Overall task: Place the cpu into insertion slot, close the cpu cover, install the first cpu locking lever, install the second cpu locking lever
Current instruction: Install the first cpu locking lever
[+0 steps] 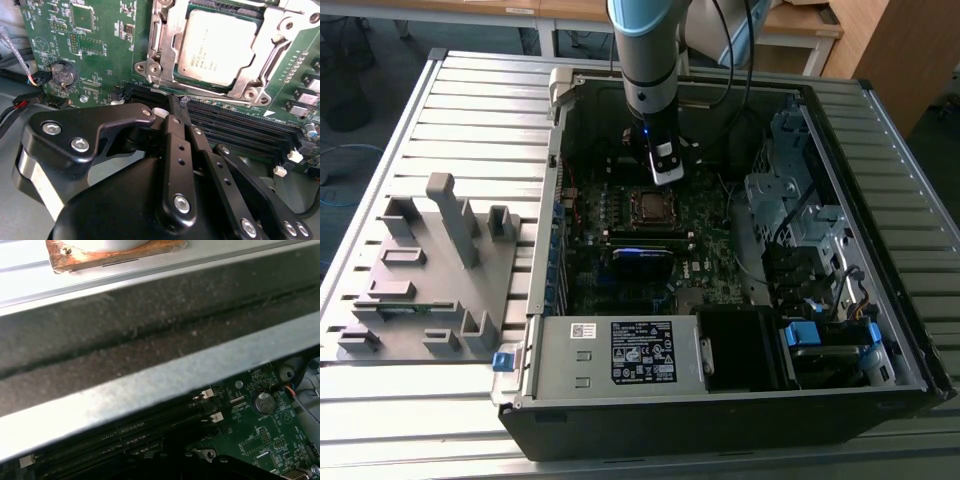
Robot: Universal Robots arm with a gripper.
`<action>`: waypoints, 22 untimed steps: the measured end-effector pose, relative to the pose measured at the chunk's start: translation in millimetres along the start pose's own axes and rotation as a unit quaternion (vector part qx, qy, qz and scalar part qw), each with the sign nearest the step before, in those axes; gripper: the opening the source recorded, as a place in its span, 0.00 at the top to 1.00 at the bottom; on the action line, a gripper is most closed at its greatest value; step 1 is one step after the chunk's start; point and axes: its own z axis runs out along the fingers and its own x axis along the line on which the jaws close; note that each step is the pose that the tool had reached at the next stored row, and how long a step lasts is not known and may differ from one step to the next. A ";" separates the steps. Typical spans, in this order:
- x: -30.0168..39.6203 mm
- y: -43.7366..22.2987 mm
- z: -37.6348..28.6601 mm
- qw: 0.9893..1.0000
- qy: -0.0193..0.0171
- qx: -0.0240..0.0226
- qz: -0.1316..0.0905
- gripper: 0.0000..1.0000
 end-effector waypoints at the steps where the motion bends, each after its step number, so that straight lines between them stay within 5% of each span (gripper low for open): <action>1: 0.0 0.0 0.1 1.000 0.000 0.000 0.000 0.90; 22: 0.9 -0.9 2.4 1.000 -0.010 -0.001 -0.003 0.90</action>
